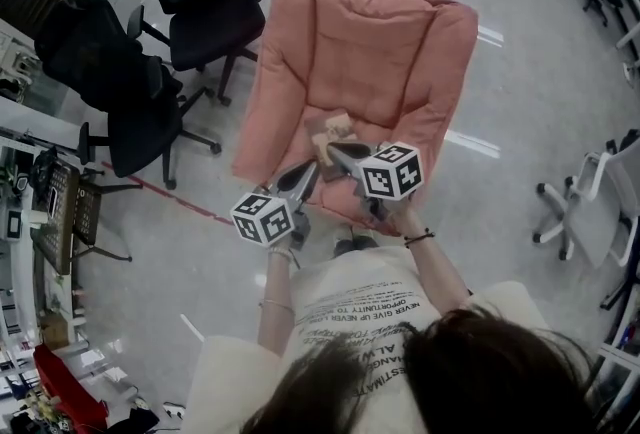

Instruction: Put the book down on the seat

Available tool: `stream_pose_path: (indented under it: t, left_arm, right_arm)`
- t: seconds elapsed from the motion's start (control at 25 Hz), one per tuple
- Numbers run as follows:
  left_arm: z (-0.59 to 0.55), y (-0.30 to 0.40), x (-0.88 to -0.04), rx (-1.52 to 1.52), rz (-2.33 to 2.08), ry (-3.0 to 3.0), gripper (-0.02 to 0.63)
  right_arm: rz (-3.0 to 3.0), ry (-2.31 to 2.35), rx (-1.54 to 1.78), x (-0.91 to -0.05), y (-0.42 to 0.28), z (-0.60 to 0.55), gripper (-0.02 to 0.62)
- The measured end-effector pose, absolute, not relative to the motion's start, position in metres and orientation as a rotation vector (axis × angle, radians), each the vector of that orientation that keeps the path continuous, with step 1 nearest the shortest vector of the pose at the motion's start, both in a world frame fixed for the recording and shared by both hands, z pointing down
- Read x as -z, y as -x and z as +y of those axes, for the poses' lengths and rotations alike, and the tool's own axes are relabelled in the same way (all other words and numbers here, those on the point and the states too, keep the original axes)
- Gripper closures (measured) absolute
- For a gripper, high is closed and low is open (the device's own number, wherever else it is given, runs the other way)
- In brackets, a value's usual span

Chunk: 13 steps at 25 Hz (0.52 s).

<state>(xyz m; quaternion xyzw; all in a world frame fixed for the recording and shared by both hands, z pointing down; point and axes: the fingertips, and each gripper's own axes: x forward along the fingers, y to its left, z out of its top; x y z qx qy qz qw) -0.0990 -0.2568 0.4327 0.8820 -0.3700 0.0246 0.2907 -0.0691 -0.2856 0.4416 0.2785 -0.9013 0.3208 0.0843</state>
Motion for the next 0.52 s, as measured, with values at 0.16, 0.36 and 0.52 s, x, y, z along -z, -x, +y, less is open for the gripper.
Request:
stream_pose_path:
  t: [0.16, 0.36, 0.52]
  left_arm:
    - [-0.257, 0.097, -0.428, -0.063, -0.989, -2.357, 0.607]
    - [-0.258, 0.098, -0.422, -0.046, -0.990, -2.361, 0.607]
    - [-0.256, 0.098, -0.424, -0.040, -0.996, -2.359, 0.607]
  right_arm:
    - [-2.695, -0.819, -0.956, -0.438, 0.069, -0.286, 0.592]
    - [-2.698, -0.813, -0.957, -0.434, 0.070, -0.285, 0.593]
    - [-2.703, -0.813, -0.963, -0.435, 0.068, -0.284, 0.592]
